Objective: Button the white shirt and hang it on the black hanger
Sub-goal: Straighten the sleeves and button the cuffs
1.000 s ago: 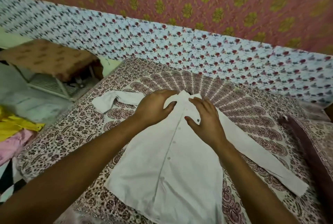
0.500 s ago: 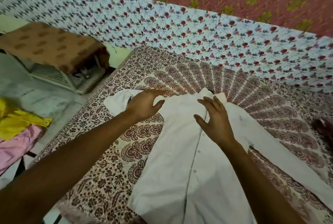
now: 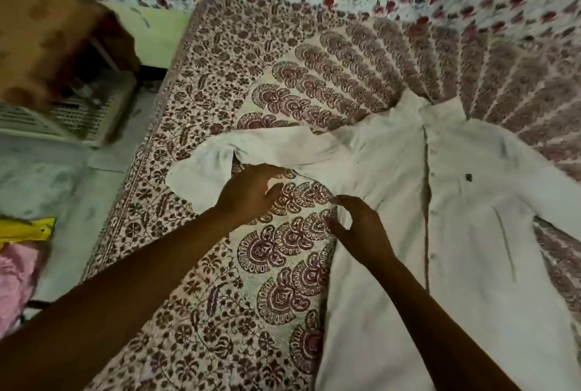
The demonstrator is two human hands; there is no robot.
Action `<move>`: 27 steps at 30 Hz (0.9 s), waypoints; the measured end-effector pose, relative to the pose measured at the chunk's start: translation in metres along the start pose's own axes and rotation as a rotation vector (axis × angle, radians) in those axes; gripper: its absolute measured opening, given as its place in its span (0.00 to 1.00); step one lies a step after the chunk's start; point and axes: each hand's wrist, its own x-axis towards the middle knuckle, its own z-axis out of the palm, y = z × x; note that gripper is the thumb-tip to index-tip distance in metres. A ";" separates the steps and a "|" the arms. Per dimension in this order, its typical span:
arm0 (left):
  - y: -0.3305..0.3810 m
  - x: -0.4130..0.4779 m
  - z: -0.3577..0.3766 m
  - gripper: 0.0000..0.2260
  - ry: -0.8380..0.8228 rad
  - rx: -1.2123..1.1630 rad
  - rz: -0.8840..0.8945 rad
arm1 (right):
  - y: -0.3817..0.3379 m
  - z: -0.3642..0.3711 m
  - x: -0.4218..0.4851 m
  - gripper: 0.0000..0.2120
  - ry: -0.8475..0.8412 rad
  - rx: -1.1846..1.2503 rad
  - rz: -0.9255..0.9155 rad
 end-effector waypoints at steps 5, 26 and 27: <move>-0.047 0.061 0.044 0.23 0.015 0.044 0.023 | 0.015 0.050 0.043 0.04 0.030 0.587 0.397; -0.104 0.197 0.072 0.14 0.245 -0.039 -0.033 | 0.035 0.093 0.144 0.04 0.205 1.174 0.716; -0.107 0.196 0.076 0.13 0.231 -0.017 -0.059 | 0.040 0.088 0.143 0.06 0.133 0.985 0.659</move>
